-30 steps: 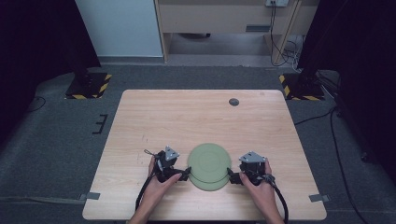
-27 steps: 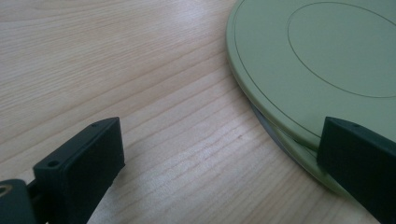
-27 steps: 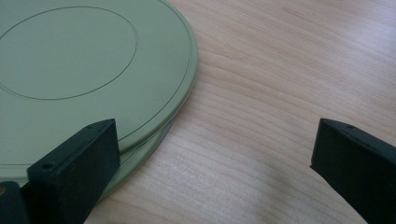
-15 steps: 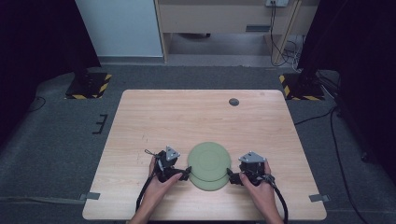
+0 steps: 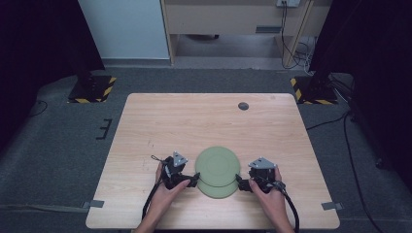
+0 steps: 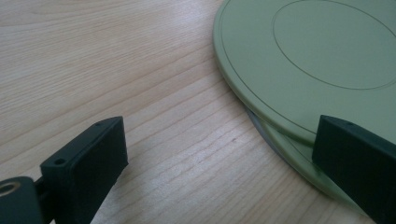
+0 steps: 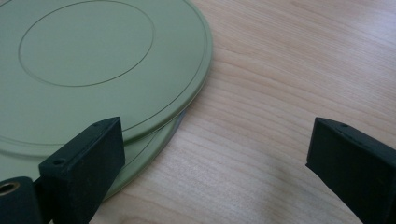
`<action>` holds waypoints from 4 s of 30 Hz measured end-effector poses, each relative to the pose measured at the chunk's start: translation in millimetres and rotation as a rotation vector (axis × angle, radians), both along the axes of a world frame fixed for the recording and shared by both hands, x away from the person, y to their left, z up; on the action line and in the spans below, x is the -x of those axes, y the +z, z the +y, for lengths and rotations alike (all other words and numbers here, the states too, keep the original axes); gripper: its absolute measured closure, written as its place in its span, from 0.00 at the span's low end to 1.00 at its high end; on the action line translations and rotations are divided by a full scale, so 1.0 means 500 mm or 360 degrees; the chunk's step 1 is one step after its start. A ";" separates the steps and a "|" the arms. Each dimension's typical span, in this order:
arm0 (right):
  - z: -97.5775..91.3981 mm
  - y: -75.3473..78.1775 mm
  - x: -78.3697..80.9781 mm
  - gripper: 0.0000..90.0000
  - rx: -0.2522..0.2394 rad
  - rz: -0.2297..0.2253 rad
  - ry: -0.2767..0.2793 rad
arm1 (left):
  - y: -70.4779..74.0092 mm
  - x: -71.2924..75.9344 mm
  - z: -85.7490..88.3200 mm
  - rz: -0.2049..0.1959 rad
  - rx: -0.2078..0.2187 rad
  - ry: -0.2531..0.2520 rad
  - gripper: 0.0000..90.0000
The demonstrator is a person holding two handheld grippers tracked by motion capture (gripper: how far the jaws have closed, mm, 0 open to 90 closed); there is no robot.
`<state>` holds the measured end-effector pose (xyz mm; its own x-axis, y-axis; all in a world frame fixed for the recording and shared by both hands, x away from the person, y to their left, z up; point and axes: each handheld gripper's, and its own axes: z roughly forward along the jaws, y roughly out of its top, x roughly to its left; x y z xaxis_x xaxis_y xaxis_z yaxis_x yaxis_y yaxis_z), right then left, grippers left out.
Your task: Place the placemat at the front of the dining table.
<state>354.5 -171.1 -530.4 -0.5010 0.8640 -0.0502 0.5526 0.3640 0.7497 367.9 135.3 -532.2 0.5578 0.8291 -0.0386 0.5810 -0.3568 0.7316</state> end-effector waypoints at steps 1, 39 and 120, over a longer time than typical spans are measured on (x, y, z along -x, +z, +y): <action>0.002 0.000 0.001 0.05 -0.0002 0.0000 0.0002 | -0.001 -0.003 0.000 0.0003 0.0002 0.0000 0.00; 0.009 -0.006 -0.003 0.03 -0.0008 -0.0052 -0.0063 | 0.002 -0.007 -0.016 -0.0028 -0.0036 0.0032 0.03; 0.069 0.080 -0.206 0.22 -0.0043 0.0396 0.0321 | 0.008 -0.018 -0.011 -0.0008 -0.0084 0.0001 0.02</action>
<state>457.6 -136.4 -490.2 -0.6563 0.7453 0.1171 0.6389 0.4665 0.6118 376.6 129.6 -528.3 0.5571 0.8304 0.0079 0.5778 -0.3944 0.7146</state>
